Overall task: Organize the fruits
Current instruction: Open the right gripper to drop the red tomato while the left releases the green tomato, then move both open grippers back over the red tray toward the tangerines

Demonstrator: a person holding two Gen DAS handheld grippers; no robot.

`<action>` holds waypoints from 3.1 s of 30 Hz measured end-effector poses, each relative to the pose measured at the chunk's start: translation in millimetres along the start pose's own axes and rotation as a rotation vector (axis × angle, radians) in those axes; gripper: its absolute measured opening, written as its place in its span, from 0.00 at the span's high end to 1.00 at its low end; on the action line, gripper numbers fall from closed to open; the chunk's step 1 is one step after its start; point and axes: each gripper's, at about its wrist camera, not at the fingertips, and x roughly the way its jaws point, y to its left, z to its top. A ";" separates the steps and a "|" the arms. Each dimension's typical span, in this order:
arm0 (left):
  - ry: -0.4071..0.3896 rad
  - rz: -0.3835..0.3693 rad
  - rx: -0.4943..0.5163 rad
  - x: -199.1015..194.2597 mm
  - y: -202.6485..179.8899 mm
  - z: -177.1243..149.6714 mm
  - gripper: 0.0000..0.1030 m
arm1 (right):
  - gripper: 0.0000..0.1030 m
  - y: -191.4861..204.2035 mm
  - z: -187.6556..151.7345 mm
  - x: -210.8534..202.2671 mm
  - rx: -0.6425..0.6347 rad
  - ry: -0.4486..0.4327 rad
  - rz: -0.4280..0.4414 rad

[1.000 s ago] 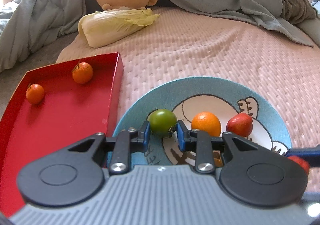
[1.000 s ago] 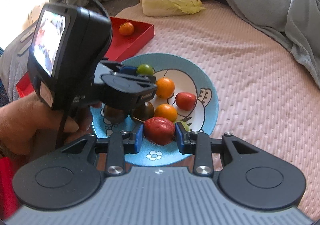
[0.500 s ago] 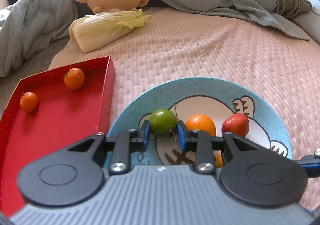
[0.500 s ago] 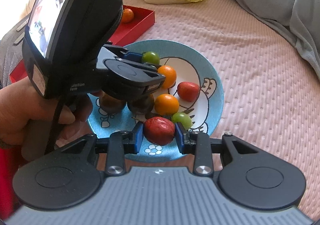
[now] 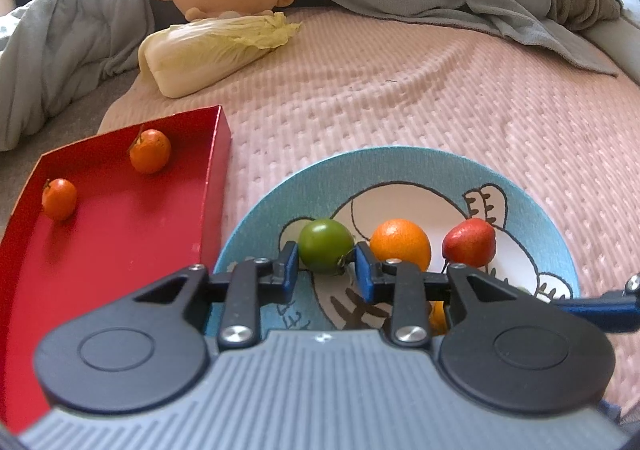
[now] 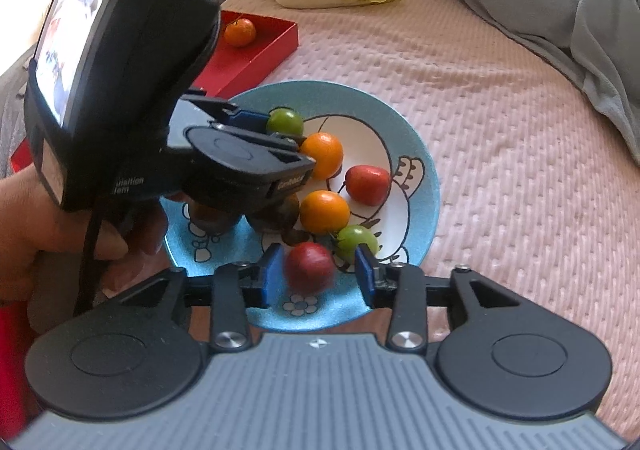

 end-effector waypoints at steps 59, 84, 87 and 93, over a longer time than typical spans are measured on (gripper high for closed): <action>-0.104 0.100 -0.173 -49.9 97.9 4.9 0.49 | 0.36 54.7 62.0 10.0 -0.045 -0.124 0.004; -0.032 0.244 -0.324 -13.8 199.7 -23.5 0.49 | 0.37 94.0 117.2 42.6 -0.092 -0.144 0.034; -0.025 0.257 -0.330 -4.0 208.8 -20.1 0.49 | 0.37 98.4 123.3 39.7 -0.097 -0.148 0.041; -0.018 0.277 -0.303 18.7 214.3 -8.2 0.49 | 0.36 98.5 127.9 37.1 -0.097 -0.154 0.051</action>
